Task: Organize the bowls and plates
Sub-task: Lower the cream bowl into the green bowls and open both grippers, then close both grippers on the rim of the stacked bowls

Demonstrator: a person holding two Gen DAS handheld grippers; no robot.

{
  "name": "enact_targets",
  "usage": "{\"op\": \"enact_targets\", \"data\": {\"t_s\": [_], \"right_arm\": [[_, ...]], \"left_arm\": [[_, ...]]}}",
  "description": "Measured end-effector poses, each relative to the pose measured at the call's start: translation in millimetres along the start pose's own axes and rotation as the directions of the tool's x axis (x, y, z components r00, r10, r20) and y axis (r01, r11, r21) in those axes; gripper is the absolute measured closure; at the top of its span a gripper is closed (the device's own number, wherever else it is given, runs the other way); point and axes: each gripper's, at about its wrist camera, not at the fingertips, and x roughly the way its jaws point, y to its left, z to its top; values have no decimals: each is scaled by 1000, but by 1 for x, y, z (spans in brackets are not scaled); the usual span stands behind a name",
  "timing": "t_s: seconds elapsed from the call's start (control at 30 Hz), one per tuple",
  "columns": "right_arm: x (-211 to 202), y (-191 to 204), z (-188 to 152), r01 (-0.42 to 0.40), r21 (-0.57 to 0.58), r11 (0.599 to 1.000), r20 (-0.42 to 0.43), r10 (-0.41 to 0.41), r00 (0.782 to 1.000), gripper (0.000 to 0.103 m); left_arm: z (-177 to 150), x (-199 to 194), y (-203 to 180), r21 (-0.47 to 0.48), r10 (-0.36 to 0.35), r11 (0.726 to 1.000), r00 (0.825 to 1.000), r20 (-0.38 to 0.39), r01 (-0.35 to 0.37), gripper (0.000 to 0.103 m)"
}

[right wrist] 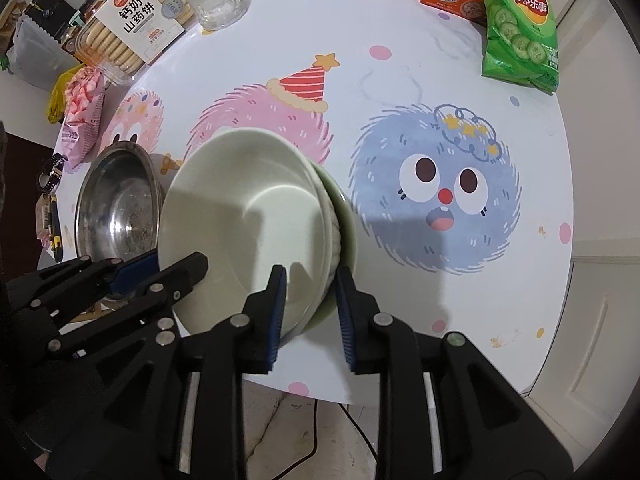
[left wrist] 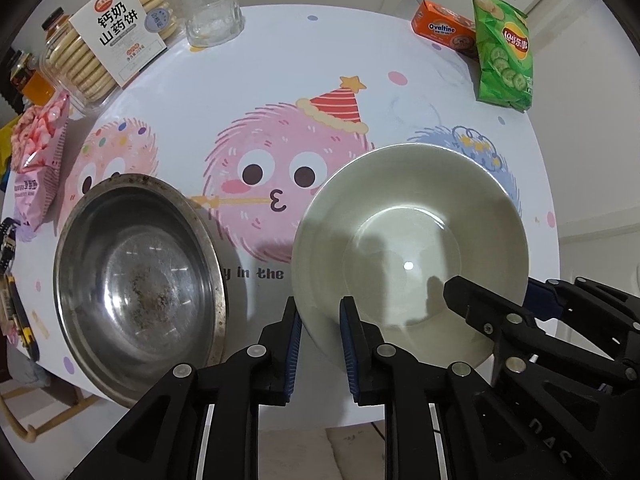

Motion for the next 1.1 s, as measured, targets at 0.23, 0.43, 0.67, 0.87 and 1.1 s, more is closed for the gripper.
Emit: {"op": "enact_targets", "data": {"t_s": [0.23,0.43,0.67,0.87,1.1], "right_arm": [[-2,-4,-3,-10,4,1000,-13,10,1000,72],[-13,-17,-5,-51,44,998,16,51,999,42],[-33,-48,-10,-139,127,982,89,128,988,3],[-36,-63,-10,-191,171,967,127,171,977,0],[-19,-65,-1,-218,192,957,97,202,975,0]], "left_arm": [[1,0,0,-10,-4,1000,1000,5,4,81],[0,-7,6,-24,-16,1000,1000,21,16,73],[-6,-23,9,-20,-52,998,996,69,54,16],[-12,-14,6,-48,-103,993,993,53,106,0],[-14,9,4,-137,-207,969,978,9,206,0]]}}
